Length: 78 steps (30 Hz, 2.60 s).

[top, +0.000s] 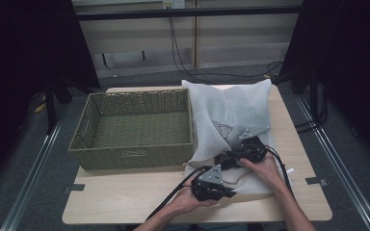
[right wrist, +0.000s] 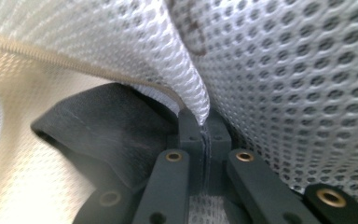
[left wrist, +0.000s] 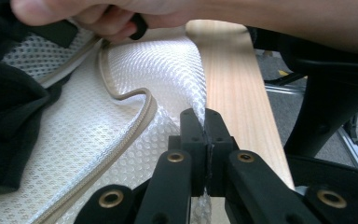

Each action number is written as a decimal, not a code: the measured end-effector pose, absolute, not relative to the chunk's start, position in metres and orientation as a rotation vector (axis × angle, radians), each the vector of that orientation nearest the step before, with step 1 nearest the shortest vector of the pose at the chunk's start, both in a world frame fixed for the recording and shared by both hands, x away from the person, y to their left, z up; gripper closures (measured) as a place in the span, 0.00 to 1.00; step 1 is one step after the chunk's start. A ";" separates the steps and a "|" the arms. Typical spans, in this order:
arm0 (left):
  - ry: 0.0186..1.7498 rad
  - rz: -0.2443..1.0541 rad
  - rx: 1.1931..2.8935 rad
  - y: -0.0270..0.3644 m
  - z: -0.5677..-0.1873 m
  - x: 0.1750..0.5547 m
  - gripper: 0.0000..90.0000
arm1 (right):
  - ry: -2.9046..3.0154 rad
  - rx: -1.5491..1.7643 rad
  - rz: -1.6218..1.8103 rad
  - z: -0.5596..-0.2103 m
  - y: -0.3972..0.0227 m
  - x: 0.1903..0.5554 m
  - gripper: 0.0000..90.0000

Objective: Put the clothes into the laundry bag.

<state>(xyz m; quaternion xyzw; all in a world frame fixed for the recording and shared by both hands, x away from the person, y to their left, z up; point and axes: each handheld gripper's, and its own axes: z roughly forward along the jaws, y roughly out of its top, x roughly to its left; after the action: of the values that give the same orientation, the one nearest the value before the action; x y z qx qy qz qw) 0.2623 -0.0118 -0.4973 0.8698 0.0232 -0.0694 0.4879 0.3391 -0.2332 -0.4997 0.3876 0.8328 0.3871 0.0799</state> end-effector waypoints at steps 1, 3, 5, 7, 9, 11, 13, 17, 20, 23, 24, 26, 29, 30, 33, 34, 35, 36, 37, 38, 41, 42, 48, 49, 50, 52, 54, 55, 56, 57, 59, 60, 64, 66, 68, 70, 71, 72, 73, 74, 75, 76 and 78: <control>0.055 -0.171 2.116 -0.012 -0.497 0.262 0.99 | 2.484 1.166 1.163 -0.500 -0.234 0.340 0.99; 0.051 -0.172 2.106 -0.013 -0.496 0.262 1.00 | 2.471 1.186 1.162 -0.500 -0.236 0.345 0.99; 0.039 -0.161 2.105 -0.014 -0.494 0.259 1.00 | 2.465 1.190 1.154 -0.500 -0.236 0.346 0.99; 0.025 -0.151 2.104 -0.014 -0.492 0.257 1.00 | 2.437 1.211 1.125 -0.497 -0.236 0.355 0.99; 0.017 -0.145 2.093 -0.015 -0.490 0.256 1.00 | 2.426 1.223 1.130 -0.498 -0.236 0.358 0.99; -0.009 -0.134 2.111 -0.018 -0.484 0.254 1.00 | 2.400 1.245 1.131 -0.498 -0.238 0.366 0.99; -0.008 -0.153 2.106 -0.020 -0.481 0.254 1.00 | 2.351 1.287 1.132 -0.497 -0.240 0.376 0.99; -0.022 -0.167 2.112 -0.023 -0.486 0.251 1.00 | 2.327 1.307 1.118 -0.496 -0.242 0.383 0.99; -0.057 -0.164 2.125 -0.026 -0.483 0.247 1.00 | 2.257 1.334 1.079 -0.495 -0.245 0.391 1.00; -0.055 -0.175 2.131 -0.025 -0.483 0.248 1.00 | 2.220 1.359 1.078 -0.497 -0.247 0.394 1.00; -0.045 -0.182 2.123 -0.024 -0.486 0.248 1.00 | 2.213 1.365 1.079 -0.498 -0.247 0.394 1.00; -0.017 -0.189 2.116 -0.021 -0.489 0.250 0.99 | 2.222 1.359 1.092 -0.499 -0.248 0.393 1.00; 0.023 -0.176 2.117 -0.016 -0.492 0.252 0.96 | 2.255 1.336 1.111 -0.496 -0.250 0.386 0.99; 0.023 -0.170 2.123 -0.012 -0.491 0.254 0.93 | 2.270 1.321 1.152 -0.492 -0.254 0.378 0.99; 0.040 -0.181 2.113 -0.005 -0.489 0.256 0.89 | 2.257 1.303 1.192 -0.485 -0.260 0.369 0.99; 0.051 -0.171 2.114 -0.002 -0.487 0.256 0.86 | 2.260 1.298 1.221 -0.481 -0.262 0.364 0.99; 0.057 -0.164 2.109 0.002 -0.486 0.257 0.83 | 2.259 1.284 1.246 -0.476 -0.265 0.359 0.99; 0.068 -0.154 2.105 0.005 -0.484 0.257 0.80 | 2.269 1.253 1.279 -0.469 -0.270 0.349 0.99; 0.084 -0.149 2.099 0.008 -0.482 0.258 0.80 | 2.269 1.253 1.279 -0.469 -0.270 0.349 0.99; 0.089 -0.132 2.097 0.013 -0.480 0.260 0.80 | 2.269 1.243 1.295 -0.467 -0.272 0.345 0.99; 0.113 -0.099 2.081 0.027 -0.475 0.262 0.81 | 2.312 1.198 1.296 -0.462 -0.278 0.328 0.99; 0.116 -0.084 2.089 0.032 -0.474 0.263 0.81 | 2.329 1.190 1.289 -0.462 -0.279 0.325 0.99; 0.208 -0.024 2.037 0.067 -0.468 0.273 0.84 | 2.328 1.189 1.283 -0.464 -0.292 0.304 0.99; 0.223 -0.011 2.030 0.073 -0.468 0.274 0.84 | 2.323 1.185 1.287 -0.464 -0.294 0.301 0.98; 0.229 0.012 2.032 0.079 -0.467 0.276 0.84 | 2.318 1.182 1.294 -0.463 -0.296 0.299 0.98; 0.254 0.036 2.025 0.088 -0.466 0.278 0.83 | 2.296 1.182 1.310 -0.462 -0.298 0.296 0.91; 0.293 0.044 2.008 0.100 -0.469 0.283 0.84 | 2.271 1.185 1.324 -0.461 -0.300 0.292 0.79; 0.308 0.055 2.017 0.104 -0.469 0.284 0.84 | 2.243 1.203 1.329 -0.460 -0.302 0.289 0.74; 0.321 0.062 2.015 0.108 -0.471 0.284 0.84 | 2.238 1.200 1.329 -0.460 -0.304 0.287 0.74; 0.332 0.072 2.014 0.112 -0.471 0.285 0.84 | 2.231 1.199 1.330 -0.459 -0.306 0.284 0.73; 0.354 0.085 2.005 0.119 -0.473 0.286 0.83 | 2.201 1.208 1.325 -0.457 -0.313 0.275 0.69; 0.375 0.080 1.996 0.123 -0.474 0.287 0.82 | 2.187 1.215 1.320 -0.456 -0.316 0.272 0.69; 0.411 0.099 2.001 0.130 -0.474 0.291 0.78 | 2.115 1.289 1.272 -0.458 -0.340 0.254 0.63; 0.420 0.101 2.010 0.128 -0.475 0.291 0.71 | 2.072 1.351 1.220 -0.464 -0.356 0.246 0.57; 0.425 0.104 2.030 0.124 -0.479 0.293 0.67 | 2.062 1.384 1.198 -0.468 -0.363 0.243 0.55; 0.433 0.099 2.040 0.120 -0.482 0.295 0.60 | 2.052 1.421 1.148 -0.477 -0.372 0.242 0.50; 0.433 0.086 2.037 0.119 -0.483 0.296 0.60 | 2.047 1.441 1.132 -0.482 -0.376 0.243 0.47; 0.434 0.083 2.031 0.118 -0.484 0.296 0.57 | 2.039 1.487 1.110 -0.492 -0.383 0.245 0.44; 0.443 0.084 2.027 0.117 -0.484 0.296 0.57 | 2.039 1.487 1.110 -0.492 -0.383 0.245 0.44; 0.448 0.080 2.019 0.116 -0.484 0.297 0.55 | 2.031 1.508 1.106 -0.497 -0.386 0.246 0.44; 0.456 0.067 2.007 0.114 -0.484 0.297 0.52 | 2.034 1.524 1.087 -0.501 -0.387 0.248 0.44; 0.461 0.056 1.999 0.113 -0.485 0.298 0.50 | 2.045 1.538 1.065 -0.507 -0.387 0.250 0.44; 0.475 0.060 2.002 0.112 -0.485 0.299 0.48 | 2.044 1.527 1.069 -0.509 -0.386 0.251 0.50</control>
<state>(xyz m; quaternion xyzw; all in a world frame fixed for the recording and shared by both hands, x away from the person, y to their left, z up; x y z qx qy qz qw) 0.2987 0.1116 -0.4849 0.8333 0.1977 0.0251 0.5157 0.2513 -0.3860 -0.5091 0.5424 0.7258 0.3797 0.1866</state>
